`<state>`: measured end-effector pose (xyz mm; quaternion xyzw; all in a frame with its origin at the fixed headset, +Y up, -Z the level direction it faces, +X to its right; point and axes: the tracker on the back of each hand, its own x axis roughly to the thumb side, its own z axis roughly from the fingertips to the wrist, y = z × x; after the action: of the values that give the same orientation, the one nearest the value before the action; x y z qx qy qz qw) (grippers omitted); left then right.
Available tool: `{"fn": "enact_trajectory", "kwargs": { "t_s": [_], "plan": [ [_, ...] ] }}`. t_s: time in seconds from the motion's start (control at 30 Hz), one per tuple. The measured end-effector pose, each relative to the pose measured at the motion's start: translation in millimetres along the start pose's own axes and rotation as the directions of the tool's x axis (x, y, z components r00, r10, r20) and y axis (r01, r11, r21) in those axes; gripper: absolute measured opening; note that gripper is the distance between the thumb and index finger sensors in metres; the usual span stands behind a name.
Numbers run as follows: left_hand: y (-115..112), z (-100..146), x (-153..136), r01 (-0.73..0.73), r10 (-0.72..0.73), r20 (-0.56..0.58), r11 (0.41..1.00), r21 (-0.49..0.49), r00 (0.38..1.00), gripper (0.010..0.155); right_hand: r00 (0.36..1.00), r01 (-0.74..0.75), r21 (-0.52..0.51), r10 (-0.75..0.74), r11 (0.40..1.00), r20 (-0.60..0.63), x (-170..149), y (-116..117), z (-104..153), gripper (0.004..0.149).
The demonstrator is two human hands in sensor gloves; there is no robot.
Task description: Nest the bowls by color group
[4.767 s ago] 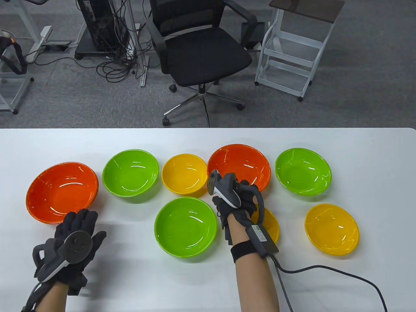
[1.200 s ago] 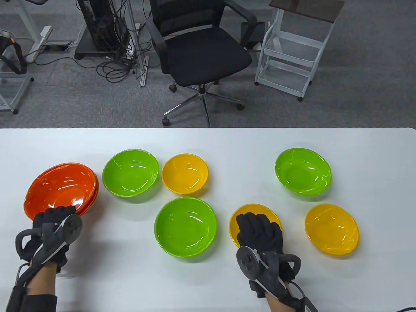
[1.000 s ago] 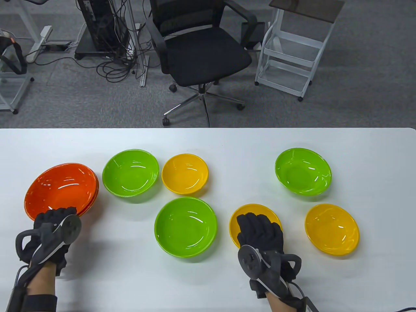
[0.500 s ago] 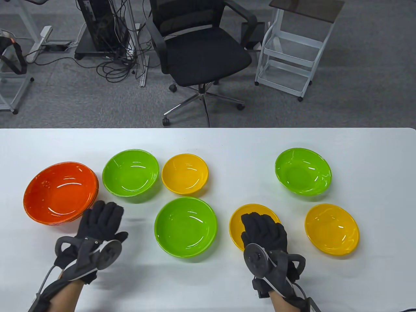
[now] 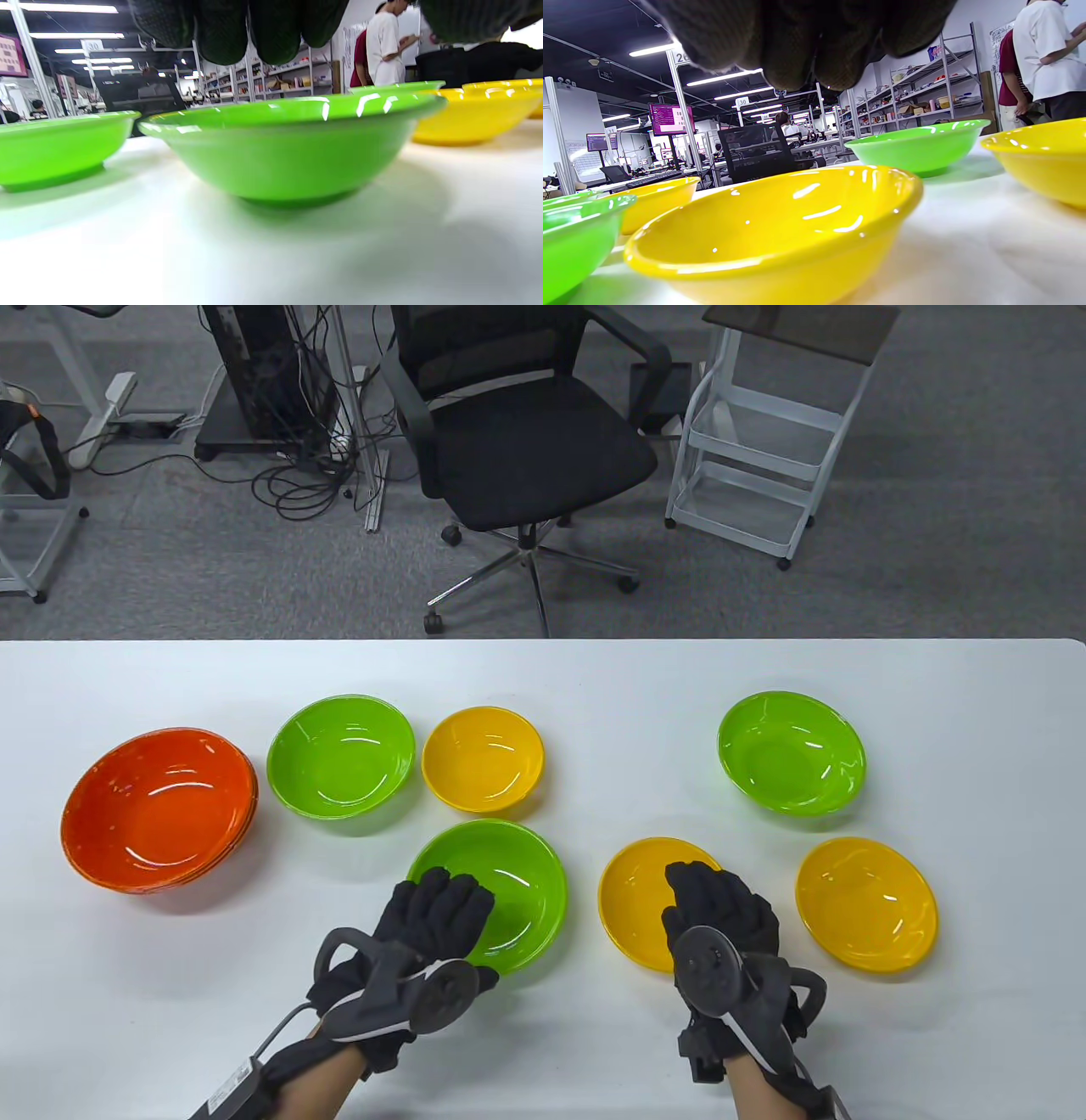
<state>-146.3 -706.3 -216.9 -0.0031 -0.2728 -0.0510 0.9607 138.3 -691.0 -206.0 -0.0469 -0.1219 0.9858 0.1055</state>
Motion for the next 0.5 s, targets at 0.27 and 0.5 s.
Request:
{"fn": "enact_trajectory", "kwargs": {
  "t_s": [0.27, 0.5],
  "plan": [
    [-21.6, -15.8, 17.1, 0.022, -0.022, 0.003, 0.995, -0.097, 1.0, 0.084, 1.0, 0.002, -0.005, -0.002, 1.0, 0.01, 0.3, 1.1, -0.2, 0.052],
    [-33.3, -15.8, 18.2, 0.061, -0.06, 0.017, 0.993, -0.1, 0.998, 0.053, 1.0, -0.001, 0.009, 0.001, 1.0, 0.007, 0.3, 3.1, -0.9, 0.052]
  ]
}}
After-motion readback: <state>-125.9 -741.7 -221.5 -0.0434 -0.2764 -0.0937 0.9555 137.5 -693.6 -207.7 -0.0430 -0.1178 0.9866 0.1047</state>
